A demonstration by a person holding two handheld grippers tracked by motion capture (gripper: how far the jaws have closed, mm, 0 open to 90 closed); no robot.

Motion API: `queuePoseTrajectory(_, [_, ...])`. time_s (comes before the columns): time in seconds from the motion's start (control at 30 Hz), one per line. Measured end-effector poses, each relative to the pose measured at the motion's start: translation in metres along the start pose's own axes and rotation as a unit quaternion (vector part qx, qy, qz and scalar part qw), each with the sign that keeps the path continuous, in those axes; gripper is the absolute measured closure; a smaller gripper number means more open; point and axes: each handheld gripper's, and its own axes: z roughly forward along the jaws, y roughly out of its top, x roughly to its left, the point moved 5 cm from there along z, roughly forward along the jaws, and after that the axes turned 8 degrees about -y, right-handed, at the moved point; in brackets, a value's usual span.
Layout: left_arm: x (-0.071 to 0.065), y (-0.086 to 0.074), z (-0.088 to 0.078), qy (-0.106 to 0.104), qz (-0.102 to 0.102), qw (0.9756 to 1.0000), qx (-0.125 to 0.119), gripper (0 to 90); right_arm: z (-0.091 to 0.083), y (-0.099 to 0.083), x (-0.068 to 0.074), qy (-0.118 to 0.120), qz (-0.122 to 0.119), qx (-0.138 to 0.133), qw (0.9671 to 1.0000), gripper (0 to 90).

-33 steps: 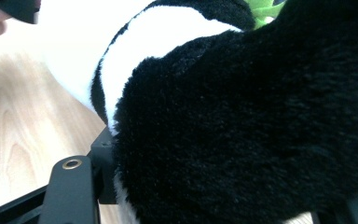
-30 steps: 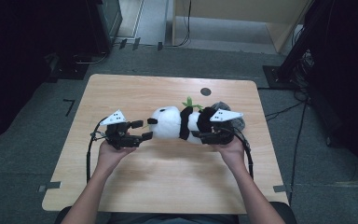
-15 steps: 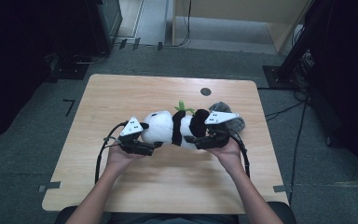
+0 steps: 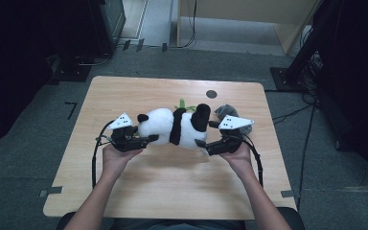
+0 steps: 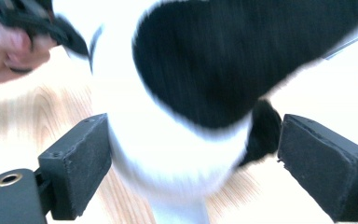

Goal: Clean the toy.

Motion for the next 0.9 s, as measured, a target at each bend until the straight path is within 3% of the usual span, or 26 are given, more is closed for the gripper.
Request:
queuePoseTrajectory(0.07, [0.001, 0.004, -0.004, -0.005, -0.009, 0.9999, -0.012, 42.3, 0.003, -0.006, -0.001, 0.005, 0.006, -0.002, 1.0, 10.1])
queuePoseTrajectory(0.17, [-0.002, 0.007, -0.006, -0.021, -0.028, 0.9992, -0.019, 42.1, 0.01, -0.009, 0.005, 0.002, -0.012, -0.004, 0.9999, 9.0])
queuePoseTrajectory(0.27, [-0.006, 0.009, -0.002, -0.056, -0.068, 0.9958, -0.024, 41.5, 0.019, -0.008, 0.017, -0.001, -0.042, -0.018, 0.999, 5.8])
queuePoseTrajectory(0.33, [-0.005, 0.007, 0.0, -0.059, -0.089, 0.994, -0.023, 40.9, 0.024, -0.006, 0.022, -0.037, -0.047, -0.017, 0.9981, 8.6])
queuePoseTrajectory(0.4, [-0.004, 0.004, 0.003, -0.057, -0.098, 0.9933, -0.02, 39.5, 0.025, -0.006, 0.022, -0.057, -0.048, -0.016, 0.9971, 18.9])
queuePoseTrajectory(0.57, [0.0, -0.001, 0.011, -0.045, -0.08, 0.9958, -0.003, 26.5, 0.022, -0.007, 0.017, -0.068, -0.031, 0.007, 0.9972, 38.7])
queuePoseTrajectory(0.63, [0.003, -0.003, 0.013, -0.044, -0.071, 0.9965, -0.004, 19.5, 0.02, -0.007, 0.014, -0.061, -0.004, 0.012, 0.9981, 41.0])
queuePoseTrajectory(0.7, [0.005, -0.005, 0.013, -0.037, -0.048, 0.9981, -0.008, 15.7, 0.019, -0.007, 0.011, -0.053, 0.016, 0.02, 0.9983, 41.8])
queuePoseTrajectory(0.8, [0.005, -0.007, 0.009, -0.005, -0.001, 1.0, -0.002, 15.0, 0.016, -0.007, 0.006, -0.056, 0.036, 0.029, 0.9974, 43.8])
queuePoseTrajectory(0.9, [0.006, -0.014, 0.007, -0.007, 0.011, 0.9999, 0.009, 16.4, 0.013, -0.007, 0.0, -0.057, 0.062, 0.035, 0.9958, 44.1])
